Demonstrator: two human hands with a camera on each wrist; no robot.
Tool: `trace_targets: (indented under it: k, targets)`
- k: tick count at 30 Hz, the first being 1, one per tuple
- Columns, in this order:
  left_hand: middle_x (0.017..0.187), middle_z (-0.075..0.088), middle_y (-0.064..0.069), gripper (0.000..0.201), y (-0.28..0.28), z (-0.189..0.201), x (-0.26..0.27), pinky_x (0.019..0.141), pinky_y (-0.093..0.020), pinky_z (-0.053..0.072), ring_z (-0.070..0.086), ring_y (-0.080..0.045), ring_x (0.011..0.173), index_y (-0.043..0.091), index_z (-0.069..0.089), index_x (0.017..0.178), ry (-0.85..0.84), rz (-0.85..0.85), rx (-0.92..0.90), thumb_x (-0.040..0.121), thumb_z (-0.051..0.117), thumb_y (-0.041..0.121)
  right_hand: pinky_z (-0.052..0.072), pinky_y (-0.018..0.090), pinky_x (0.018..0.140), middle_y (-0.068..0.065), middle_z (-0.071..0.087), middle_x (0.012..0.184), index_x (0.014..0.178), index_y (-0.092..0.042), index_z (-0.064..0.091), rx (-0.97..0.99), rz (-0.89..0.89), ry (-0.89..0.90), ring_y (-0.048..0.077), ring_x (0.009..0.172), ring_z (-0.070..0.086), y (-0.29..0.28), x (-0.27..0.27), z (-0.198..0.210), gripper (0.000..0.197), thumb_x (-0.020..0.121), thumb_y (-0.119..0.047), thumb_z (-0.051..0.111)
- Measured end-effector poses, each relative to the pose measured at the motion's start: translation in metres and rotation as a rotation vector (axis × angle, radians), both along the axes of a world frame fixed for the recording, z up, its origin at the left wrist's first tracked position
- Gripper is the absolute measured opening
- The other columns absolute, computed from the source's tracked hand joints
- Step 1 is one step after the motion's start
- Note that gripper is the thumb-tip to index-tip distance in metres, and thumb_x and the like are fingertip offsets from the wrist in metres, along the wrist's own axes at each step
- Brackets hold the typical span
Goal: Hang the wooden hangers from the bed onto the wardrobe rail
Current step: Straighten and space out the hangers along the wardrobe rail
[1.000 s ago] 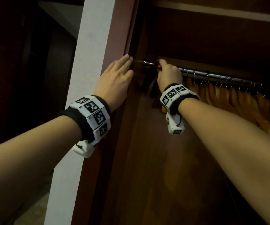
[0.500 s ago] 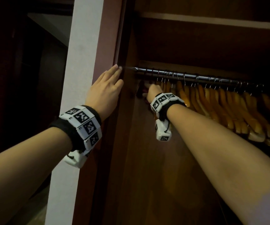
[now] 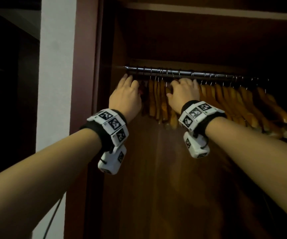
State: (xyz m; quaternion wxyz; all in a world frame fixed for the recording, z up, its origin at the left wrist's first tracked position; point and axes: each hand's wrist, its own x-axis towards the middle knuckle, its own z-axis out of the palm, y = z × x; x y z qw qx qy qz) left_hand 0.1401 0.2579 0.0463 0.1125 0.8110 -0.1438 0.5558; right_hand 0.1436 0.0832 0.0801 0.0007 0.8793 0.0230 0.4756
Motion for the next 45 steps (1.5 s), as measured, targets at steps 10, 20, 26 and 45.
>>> trace_targets:
  k: [10, 20, 26, 45]
  targets:
    - [0.143, 0.034, -0.013, 0.052, -0.014, 0.020, 0.036, 0.099, -0.045, 0.036, 0.039, -0.035, 0.128, 0.021, 0.026, 0.143, 0.315, -0.029, -0.428, 0.097, 0.042, 0.039, 0.048, 0.034, 0.088, 0.012, 0.045, 0.139, 0.142, -0.019, 0.038, 0.255, 0.103, 0.354, 0.030, 0.116, 0.053, -0.031, -0.004, 0.006, 0.050, 0.093, -0.013, 0.046]
    - [0.134, 0.048, -0.013, 0.045, -0.043, 0.025, 0.070, 0.097, -0.043, 0.046, 0.052, -0.032, 0.116, 0.029, 0.039, 0.139, 0.440, -0.195, -0.549, 0.095, 0.044, 0.021, 0.051, 0.038, 0.090, 0.017, 0.050, 0.132, 0.138, -0.012, 0.042, 0.279, 0.178, 0.347, 0.032, 0.111, 0.055, -0.034, 0.001, -0.004, 0.045, 0.093, -0.012, 0.045]
    - [0.139, 0.046, -0.011, 0.043, -0.047, 0.028, 0.081, 0.100, -0.037, 0.043, 0.048, -0.028, 0.124, 0.018, 0.047, 0.137, 0.372, -0.123, -0.647, 0.096, 0.044, 0.007, 0.054, 0.042, 0.086, 0.017, 0.049, 0.131, 0.138, -0.013, 0.042, 0.282, 0.206, 0.325, 0.032, 0.101, 0.060, -0.037, 0.001, -0.005, 0.045, 0.093, -0.011, 0.045]
    - [0.133, 0.050, -0.016, 0.041, -0.019, 0.020, 0.093, 0.099, -0.033, 0.040, 0.047, -0.028, 0.124, 0.014, 0.055, 0.130, 0.120, -0.125, -0.923, 0.094, 0.038, 0.002, 0.055, 0.042, 0.083, 0.018, 0.055, 0.120, 0.136, -0.008, 0.043, 0.332, 0.256, 0.319, 0.033, 0.097, 0.062, -0.038, -0.005, -0.009, 0.043, 0.093, -0.008, 0.044]
